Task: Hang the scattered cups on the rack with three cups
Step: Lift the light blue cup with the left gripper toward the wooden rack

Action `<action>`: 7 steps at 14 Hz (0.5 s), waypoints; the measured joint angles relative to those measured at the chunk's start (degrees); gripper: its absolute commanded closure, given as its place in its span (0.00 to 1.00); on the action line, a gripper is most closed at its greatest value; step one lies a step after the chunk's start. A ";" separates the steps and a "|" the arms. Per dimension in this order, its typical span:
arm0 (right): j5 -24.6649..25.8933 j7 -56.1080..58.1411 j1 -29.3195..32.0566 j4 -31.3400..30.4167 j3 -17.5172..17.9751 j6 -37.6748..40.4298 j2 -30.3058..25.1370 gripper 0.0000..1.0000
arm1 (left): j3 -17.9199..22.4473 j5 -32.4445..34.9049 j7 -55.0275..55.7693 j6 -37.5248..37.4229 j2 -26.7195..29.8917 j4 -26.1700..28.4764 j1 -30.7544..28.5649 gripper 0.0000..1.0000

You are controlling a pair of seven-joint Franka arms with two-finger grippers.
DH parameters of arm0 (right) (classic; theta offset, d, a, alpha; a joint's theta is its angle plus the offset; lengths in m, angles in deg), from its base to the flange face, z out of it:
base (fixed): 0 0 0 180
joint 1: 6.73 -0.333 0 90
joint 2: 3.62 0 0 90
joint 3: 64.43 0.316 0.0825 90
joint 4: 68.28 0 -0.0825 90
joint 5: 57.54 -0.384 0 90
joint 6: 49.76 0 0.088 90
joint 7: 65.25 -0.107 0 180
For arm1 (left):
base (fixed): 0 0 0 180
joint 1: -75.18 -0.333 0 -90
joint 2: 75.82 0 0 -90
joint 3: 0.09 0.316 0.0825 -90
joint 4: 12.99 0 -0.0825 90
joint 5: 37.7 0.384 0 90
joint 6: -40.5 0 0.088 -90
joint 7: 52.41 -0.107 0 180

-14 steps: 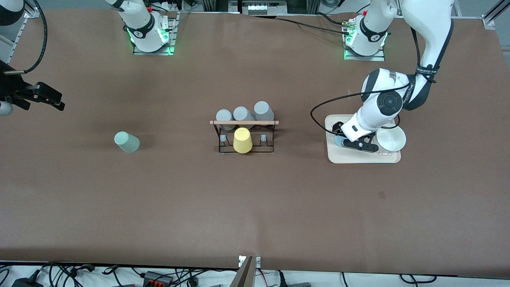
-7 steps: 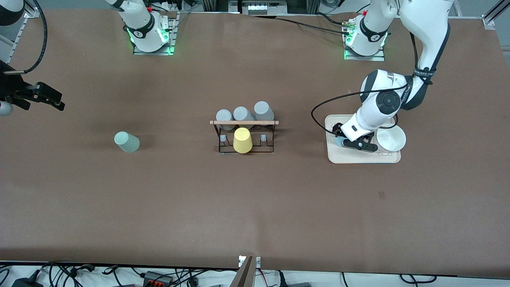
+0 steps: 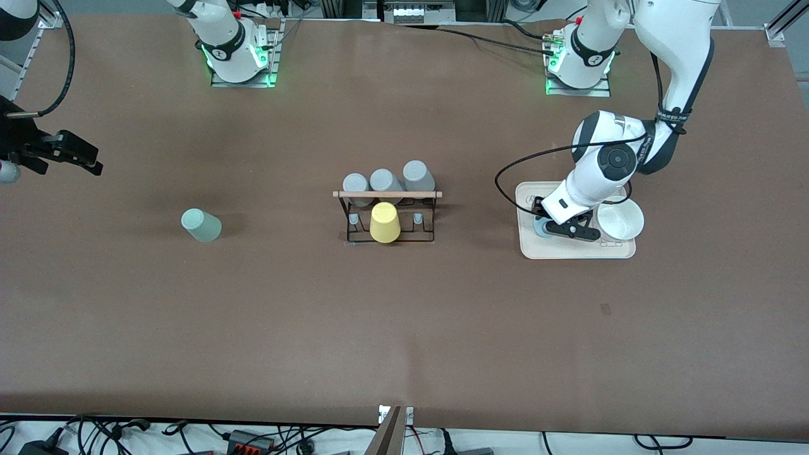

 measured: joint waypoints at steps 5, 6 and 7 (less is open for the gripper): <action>0.00 0.00 0.00 0.00 0.00 -0.02 0.00 0.00 | -4.49 -0.08 0.22 -23.54 3.36 -19.40 1.24 0.76; 0.00 0.00 0.00 -0.01 0.00 -0.02 0.00 0.00 | -5.65 -0.17 0.48 -25.00 2.53 -24.12 2.15 0.76; -0.01 0.00 -0.01 -0.01 0.00 -0.02 0.00 0.00 | -6.35 -0.29 1.04 -25.64 0.99 -28.89 3.70 0.77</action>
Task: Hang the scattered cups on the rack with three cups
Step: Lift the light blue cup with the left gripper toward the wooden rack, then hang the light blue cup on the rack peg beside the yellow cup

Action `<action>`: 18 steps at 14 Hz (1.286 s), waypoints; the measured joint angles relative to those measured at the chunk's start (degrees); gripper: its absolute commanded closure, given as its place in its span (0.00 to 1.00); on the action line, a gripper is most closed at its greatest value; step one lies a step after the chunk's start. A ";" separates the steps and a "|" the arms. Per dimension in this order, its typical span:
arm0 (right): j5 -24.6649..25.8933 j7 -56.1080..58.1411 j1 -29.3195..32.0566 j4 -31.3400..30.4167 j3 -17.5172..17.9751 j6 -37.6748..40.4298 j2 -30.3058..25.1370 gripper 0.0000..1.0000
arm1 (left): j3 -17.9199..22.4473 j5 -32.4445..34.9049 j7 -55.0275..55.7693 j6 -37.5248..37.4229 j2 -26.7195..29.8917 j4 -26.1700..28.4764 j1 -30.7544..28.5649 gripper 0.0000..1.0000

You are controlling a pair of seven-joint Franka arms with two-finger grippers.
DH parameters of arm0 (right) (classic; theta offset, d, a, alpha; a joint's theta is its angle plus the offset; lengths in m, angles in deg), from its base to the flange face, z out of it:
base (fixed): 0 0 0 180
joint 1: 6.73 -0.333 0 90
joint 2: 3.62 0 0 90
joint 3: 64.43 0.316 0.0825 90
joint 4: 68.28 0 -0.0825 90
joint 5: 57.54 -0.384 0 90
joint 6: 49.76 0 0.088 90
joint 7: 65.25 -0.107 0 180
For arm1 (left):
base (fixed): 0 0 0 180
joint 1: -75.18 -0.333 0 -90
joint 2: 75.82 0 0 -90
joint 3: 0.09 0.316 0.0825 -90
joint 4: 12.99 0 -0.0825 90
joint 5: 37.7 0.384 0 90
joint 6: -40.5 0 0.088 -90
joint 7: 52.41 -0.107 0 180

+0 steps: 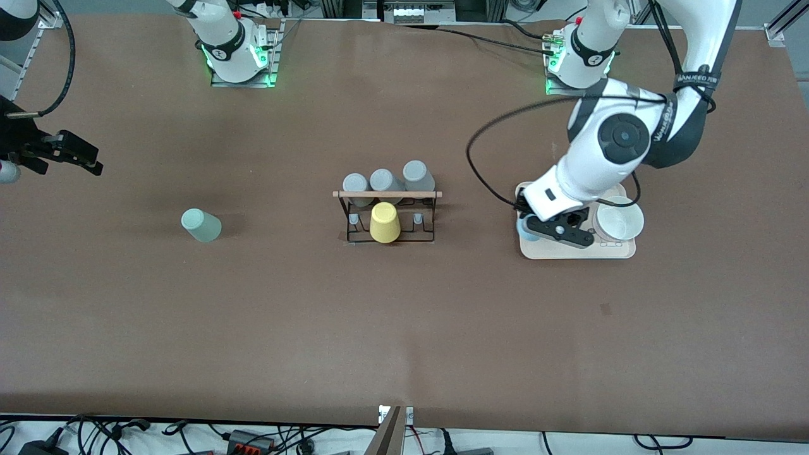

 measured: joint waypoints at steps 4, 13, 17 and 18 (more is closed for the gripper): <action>0.00 0.00 0.00 -0.01 0.00 0.00 0.00 0.00 | -0.50 -0.09 16.86 -0.93 -9.97 -13.75 8.57 0.79; 0.00 0.00 -0.06 -0.82 0.01 -0.01 1.73 0.00 | -0.58 -0.09 30.25 -0.70 -17.75 -20.31 15.23 0.79; 0.00 0.00 -0.47 -0.85 0.03 -1.36 5.89 0.00 | -0.60 1.01 30.24 -0.94 -18.55 -20.17 16.67 0.79; 0.00 0.00 -0.66 -0.84 0.04 -1.53 6.16 0.00 | -0.60 1.20 30.24 -0.92 -18.84 -20.16 16.88 0.79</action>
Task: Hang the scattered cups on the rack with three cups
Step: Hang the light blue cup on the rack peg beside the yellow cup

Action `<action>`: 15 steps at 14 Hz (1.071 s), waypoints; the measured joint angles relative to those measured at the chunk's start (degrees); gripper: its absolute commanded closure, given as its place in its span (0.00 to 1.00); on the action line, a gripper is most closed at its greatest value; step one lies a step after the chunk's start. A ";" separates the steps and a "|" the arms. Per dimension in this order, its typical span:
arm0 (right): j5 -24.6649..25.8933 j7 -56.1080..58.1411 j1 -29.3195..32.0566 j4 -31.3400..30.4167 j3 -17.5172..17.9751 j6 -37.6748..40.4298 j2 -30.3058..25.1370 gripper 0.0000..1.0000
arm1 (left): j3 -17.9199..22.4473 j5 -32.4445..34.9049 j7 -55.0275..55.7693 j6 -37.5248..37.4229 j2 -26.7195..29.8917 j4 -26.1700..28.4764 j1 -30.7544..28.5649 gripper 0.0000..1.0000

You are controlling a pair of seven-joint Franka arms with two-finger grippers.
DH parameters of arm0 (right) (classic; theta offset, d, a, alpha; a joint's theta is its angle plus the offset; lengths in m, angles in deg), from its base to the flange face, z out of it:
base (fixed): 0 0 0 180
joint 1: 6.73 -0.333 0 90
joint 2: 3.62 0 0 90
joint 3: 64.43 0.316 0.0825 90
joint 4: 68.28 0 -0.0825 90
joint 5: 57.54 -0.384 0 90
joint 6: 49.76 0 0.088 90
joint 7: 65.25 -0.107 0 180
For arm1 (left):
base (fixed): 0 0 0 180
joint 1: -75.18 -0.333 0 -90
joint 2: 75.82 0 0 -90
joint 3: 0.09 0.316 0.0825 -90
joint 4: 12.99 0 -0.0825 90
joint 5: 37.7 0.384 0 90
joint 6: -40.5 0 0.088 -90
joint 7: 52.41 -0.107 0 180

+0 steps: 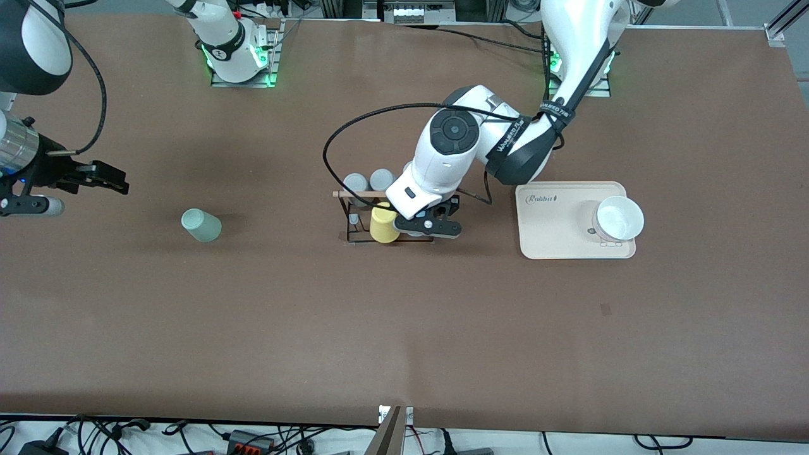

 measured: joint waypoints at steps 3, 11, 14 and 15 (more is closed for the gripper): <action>0.00 0.00 -0.70 0.23 0.02 0.03 -0.11 0.00 | 0.00 0.53 -0.06 0.00 -0.54 0.15 0.10 0.78; 0.02 0.00 -1.21 0.48 0.01 0.02 0.11 0.00 | 0.00 1.50 -0.06 1.60 -3.15 0.41 1.37 0.77; 0.02 0.00 -1.21 0.47 0.01 0.16 0.41 0.00 | 0.00 1.64 -0.21 1.99 -4.19 0.42 1.55 0.76; 0.02 0.00 -1.22 0.44 0.01 0.19 0.74 0.00 | 0.01 1.65 -0.26 2.05 -4.42 0.42 1.55 0.75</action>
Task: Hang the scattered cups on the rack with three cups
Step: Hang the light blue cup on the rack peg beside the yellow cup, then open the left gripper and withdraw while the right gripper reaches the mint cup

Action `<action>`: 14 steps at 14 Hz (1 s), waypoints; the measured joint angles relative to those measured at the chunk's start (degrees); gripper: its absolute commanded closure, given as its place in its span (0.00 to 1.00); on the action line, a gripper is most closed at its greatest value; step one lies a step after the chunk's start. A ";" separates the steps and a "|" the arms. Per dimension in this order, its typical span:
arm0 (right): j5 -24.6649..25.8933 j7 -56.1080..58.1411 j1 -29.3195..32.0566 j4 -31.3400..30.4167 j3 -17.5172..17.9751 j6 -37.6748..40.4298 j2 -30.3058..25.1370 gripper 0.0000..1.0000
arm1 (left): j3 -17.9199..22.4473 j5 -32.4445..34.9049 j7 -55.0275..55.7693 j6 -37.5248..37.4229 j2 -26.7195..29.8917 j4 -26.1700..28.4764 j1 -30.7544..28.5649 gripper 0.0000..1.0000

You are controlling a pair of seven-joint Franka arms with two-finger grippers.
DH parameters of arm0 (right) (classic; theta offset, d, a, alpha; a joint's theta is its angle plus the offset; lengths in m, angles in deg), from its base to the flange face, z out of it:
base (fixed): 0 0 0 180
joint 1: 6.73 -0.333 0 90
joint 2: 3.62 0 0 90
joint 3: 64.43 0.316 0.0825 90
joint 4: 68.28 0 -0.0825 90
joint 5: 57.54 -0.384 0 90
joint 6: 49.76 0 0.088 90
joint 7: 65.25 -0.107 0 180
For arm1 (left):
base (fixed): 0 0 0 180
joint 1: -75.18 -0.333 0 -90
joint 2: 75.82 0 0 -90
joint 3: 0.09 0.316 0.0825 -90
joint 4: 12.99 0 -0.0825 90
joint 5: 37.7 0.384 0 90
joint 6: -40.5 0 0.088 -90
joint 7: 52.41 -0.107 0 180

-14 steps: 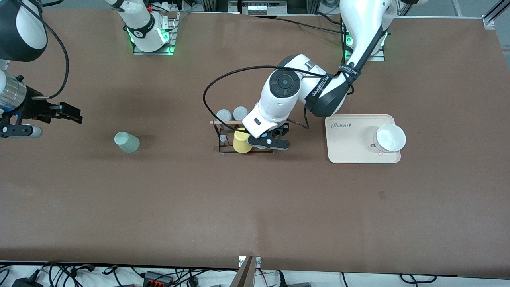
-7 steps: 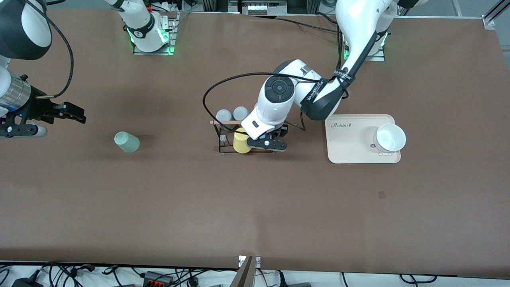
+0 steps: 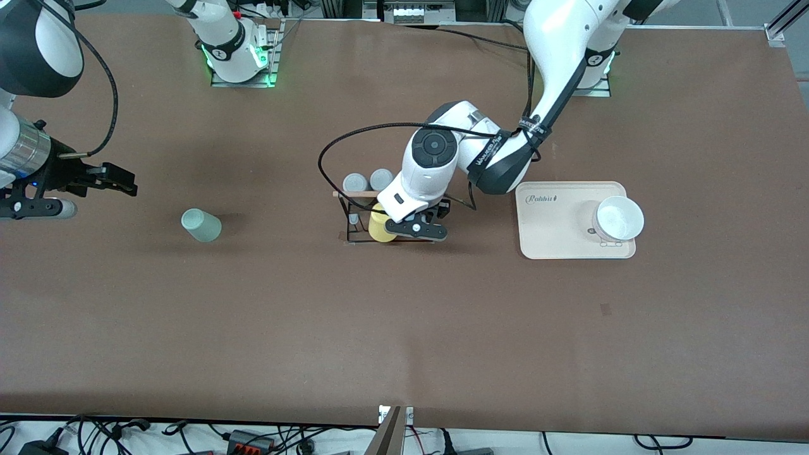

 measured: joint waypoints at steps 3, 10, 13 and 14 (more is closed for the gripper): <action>0.00 0.01 -0.87 -0.02 0.03 -0.18 1.78 0.00 | 0.03 0.51 -0.15 0.00 -0.05 0.03 0.01 0.75; 0.01 0.01 -1.70 -2.68 -0.01 -4.53 5.16 0.00 | 0.02 1.73 -0.16 0.00 -0.11 0.27 0.13 0.70; 0.01 -0.22 -1.70 -4.99 -0.01 -7.22 5.18 0.00 | 0.02 1.74 -0.17 0.00 -0.26 0.28 0.14 0.09; 0.01 -0.65 -1.75 -6.01 -0.01 -8.23 5.20 0.00 | 0.02 1.74 -0.17 0.00 -0.27 0.28 0.14 0.00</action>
